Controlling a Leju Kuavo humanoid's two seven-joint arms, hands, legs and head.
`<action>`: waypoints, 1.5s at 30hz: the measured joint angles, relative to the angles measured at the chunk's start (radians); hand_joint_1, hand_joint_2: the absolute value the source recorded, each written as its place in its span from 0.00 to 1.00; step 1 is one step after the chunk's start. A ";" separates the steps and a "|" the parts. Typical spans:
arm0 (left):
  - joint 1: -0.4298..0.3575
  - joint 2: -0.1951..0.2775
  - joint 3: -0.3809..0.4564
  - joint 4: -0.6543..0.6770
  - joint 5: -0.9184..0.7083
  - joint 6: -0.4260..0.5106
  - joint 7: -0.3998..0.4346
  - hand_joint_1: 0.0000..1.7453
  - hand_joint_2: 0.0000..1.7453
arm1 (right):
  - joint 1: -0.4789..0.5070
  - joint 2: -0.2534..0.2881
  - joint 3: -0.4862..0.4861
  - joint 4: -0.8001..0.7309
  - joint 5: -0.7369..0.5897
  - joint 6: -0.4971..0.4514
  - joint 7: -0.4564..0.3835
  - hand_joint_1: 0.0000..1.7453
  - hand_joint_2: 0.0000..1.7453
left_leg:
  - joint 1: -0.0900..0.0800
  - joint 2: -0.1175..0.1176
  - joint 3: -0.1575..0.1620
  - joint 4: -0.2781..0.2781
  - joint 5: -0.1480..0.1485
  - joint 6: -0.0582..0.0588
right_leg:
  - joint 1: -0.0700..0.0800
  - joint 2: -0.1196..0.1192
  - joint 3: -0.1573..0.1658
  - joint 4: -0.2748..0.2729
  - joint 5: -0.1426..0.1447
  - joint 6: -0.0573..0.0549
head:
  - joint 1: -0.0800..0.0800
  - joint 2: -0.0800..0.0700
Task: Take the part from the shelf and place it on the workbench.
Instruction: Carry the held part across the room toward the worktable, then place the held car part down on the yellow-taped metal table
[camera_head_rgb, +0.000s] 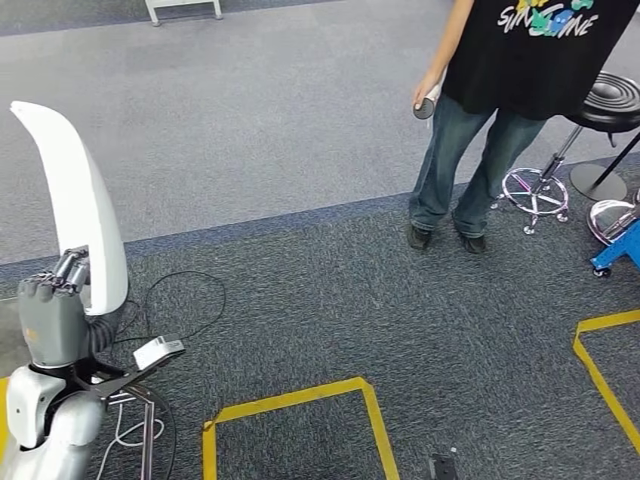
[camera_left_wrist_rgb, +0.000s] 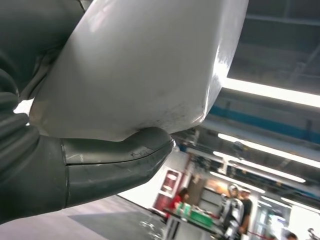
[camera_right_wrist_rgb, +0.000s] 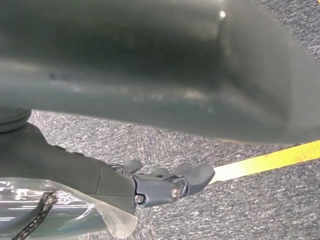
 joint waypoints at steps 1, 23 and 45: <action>0.001 -0.005 0.007 -0.003 -0.004 0.000 -0.002 1.00 1.00 | 0.000 0.000 0.000 0.000 0.001 0.001 0.000 0.00 0.00 | -0.001 0.000 0.000 0.001 0.000 0.000 | -0.001 0.000 0.000 0.000 0.000 0.000 | 0.000 0.000; -0.006 -0.015 0.027 0.014 -0.071 0.003 0.076 1.00 1.00 | -0.006 0.010 0.001 0.001 0.014 0.001 0.009 0.00 0.00 | 0.004 -0.097 0.005 0.009 -0.009 0.004 | -0.013 0.072 -0.034 0.033 0.002 0.010 | 0.006 0.000; -0.027 0.052 -0.029 0.043 -0.074 0.008 0.175 1.00 1.00 | -0.011 0.016 0.000 0.000 0.012 0.001 0.011 0.00 0.00 | 0.001 0.019 -0.019 0.006 0.010 0.014 | 0.001 -0.025 -0.056 0.160 -0.108 0.012 | 0.001 0.000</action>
